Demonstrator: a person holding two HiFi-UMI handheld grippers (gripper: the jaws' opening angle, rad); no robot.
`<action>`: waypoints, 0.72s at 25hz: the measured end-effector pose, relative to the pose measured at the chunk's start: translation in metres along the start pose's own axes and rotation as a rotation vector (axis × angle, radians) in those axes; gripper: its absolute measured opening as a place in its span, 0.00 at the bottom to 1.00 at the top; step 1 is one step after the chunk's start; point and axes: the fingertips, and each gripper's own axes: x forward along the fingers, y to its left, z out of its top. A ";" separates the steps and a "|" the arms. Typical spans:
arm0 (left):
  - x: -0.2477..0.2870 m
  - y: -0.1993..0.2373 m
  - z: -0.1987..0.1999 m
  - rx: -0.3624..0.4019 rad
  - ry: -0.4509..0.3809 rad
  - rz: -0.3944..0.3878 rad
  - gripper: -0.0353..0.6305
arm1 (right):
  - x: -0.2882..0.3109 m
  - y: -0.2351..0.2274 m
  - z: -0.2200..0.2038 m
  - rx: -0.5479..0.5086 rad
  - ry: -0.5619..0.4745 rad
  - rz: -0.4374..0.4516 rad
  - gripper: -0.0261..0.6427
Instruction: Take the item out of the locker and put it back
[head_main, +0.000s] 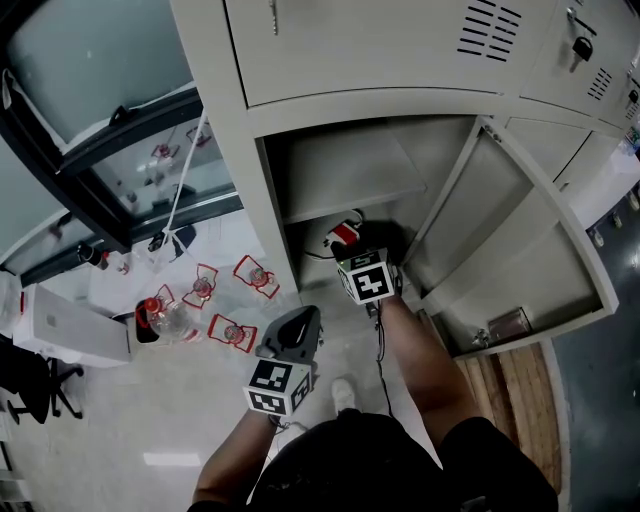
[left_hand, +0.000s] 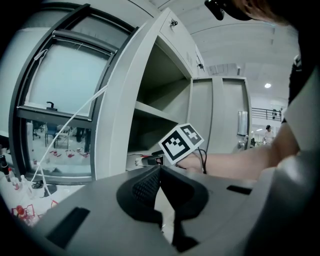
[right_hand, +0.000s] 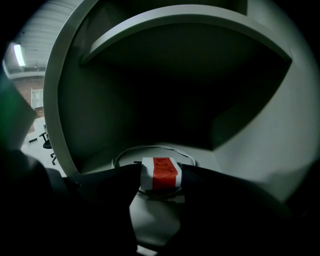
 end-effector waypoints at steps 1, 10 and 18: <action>0.000 0.000 0.000 -0.001 0.000 0.000 0.06 | 0.001 0.000 -0.002 -0.002 0.004 -0.002 0.41; -0.004 0.004 -0.002 -0.001 0.004 -0.006 0.06 | 0.003 0.005 0.001 -0.048 0.005 -0.014 0.42; -0.016 0.006 -0.004 -0.001 0.008 -0.016 0.06 | -0.013 0.007 0.005 -0.060 -0.043 -0.060 0.33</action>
